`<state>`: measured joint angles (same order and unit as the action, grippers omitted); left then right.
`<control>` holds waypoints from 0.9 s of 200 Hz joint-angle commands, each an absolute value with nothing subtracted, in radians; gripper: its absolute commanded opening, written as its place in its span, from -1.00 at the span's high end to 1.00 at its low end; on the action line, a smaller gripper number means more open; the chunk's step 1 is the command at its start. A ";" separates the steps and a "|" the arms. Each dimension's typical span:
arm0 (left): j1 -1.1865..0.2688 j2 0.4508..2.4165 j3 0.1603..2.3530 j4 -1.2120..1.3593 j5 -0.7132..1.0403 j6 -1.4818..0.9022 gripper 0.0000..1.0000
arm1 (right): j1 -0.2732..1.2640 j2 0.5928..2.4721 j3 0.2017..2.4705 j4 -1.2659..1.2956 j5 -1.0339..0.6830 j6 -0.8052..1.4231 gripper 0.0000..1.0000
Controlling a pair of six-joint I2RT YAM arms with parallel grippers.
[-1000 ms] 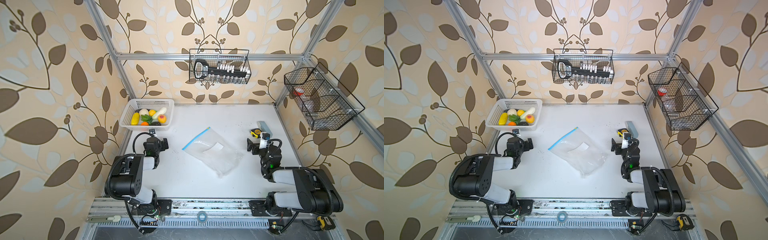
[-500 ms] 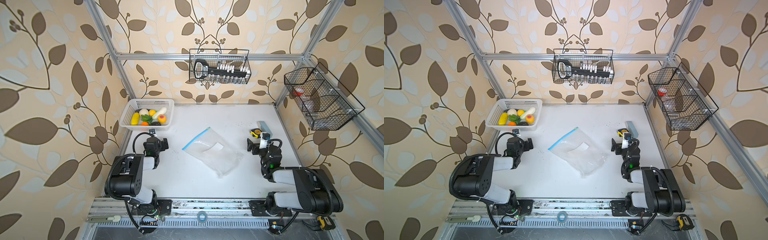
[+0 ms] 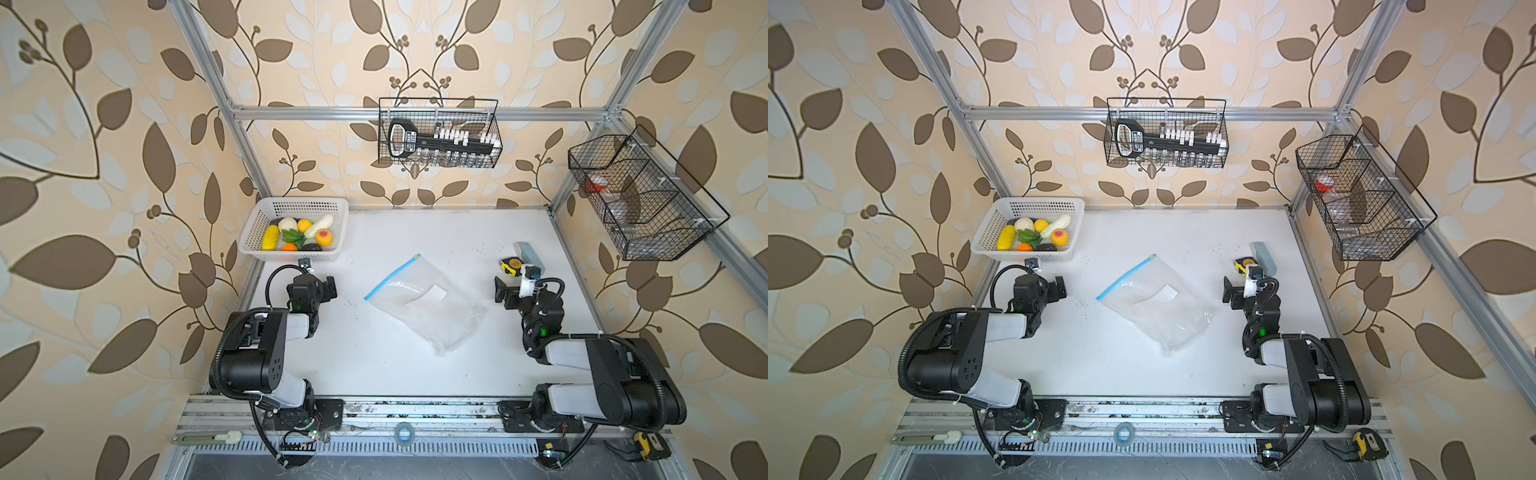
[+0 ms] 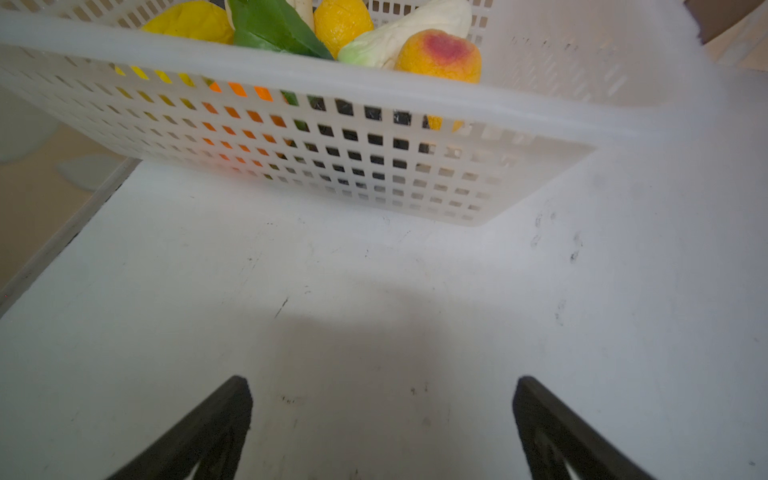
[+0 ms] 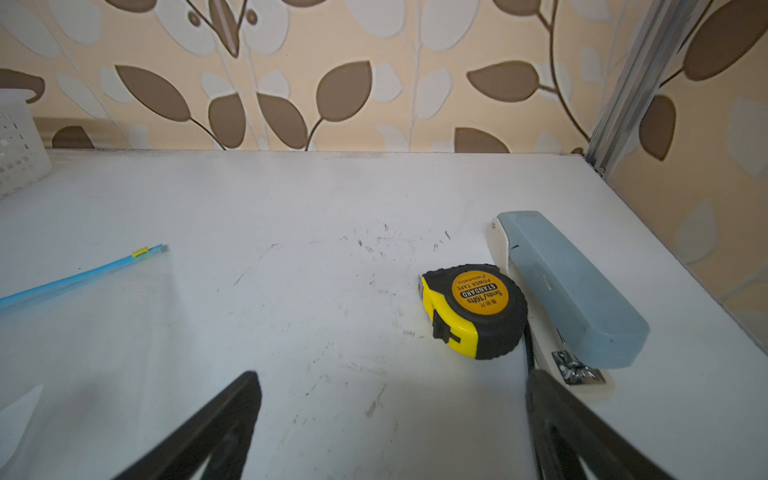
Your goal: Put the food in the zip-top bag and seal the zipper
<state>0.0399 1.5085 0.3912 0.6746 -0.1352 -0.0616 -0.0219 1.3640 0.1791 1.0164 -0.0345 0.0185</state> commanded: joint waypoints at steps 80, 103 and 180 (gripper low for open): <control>0.037 1.506 0.415 0.692 -0.141 -0.058 -0.98 | -0.025 1.373 0.190 1.037 -0.050 0.014 -1.00; 0.037 1.505 0.413 0.692 -0.140 -0.058 -0.98 | -0.026 1.371 0.189 1.038 -0.051 0.014 -1.00; 0.037 1.502 0.410 0.695 -0.141 -0.058 -0.98 | -0.025 1.365 0.179 1.050 -0.048 0.011 -1.00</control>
<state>0.0399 1.5085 0.3912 0.6746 -0.1352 -0.0616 -0.0219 1.3636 0.1791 1.0199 -0.0345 0.0185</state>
